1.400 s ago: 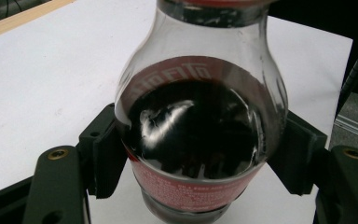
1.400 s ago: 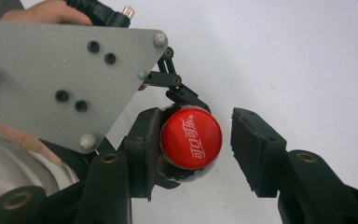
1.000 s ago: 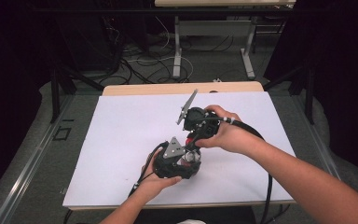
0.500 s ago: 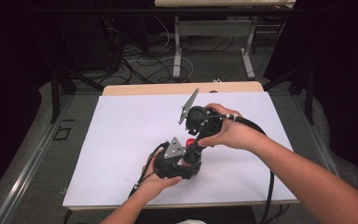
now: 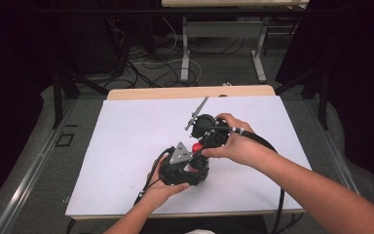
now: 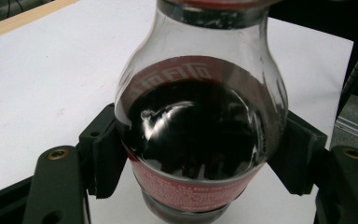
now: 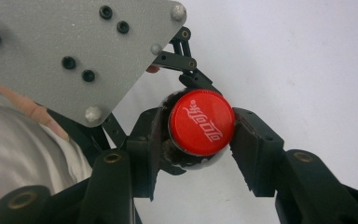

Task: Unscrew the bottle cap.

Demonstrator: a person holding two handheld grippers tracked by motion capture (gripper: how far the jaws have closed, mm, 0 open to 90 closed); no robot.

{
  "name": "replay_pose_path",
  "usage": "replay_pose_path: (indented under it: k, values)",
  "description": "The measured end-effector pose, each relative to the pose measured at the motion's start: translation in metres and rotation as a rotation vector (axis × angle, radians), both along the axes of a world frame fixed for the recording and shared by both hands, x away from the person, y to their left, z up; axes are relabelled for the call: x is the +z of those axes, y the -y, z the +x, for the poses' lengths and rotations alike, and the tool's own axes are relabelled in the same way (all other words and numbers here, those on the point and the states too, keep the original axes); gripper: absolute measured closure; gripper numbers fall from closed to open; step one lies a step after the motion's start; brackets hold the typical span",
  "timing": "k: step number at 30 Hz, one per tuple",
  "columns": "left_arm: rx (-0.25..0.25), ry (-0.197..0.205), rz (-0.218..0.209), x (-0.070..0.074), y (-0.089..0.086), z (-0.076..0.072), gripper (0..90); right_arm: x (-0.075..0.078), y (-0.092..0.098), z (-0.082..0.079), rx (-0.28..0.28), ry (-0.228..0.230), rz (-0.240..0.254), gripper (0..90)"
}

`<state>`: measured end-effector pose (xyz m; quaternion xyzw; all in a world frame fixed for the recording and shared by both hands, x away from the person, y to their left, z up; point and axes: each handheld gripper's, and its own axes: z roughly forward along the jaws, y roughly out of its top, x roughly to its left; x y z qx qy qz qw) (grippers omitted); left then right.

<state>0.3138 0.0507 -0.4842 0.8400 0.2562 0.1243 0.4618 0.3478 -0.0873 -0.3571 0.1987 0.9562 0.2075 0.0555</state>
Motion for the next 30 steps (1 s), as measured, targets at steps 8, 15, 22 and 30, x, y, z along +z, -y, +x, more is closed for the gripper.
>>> replay_pose_path:
  k: [8,15,22,30]
  values:
    - [-0.004,0.000,0.000,-0.001,0.002,0.000,30.1,-0.001,-0.006,0.000,0.016,0.026,-0.030,58.7]
    - [-0.018,0.003,-0.006,-0.001,0.002,-0.002,30.1,0.003,0.000,0.013,0.155,-0.040,-0.014,60.9]
    - [-0.031,-0.005,0.007,0.000,0.002,-0.001,30.1,0.003,0.002,0.015,0.217,-0.037,-0.014,61.0]
    - [-0.029,0.005,0.002,0.000,0.002,-0.001,30.2,0.003,0.003,0.019,0.279,-0.044,-0.014,61.1]
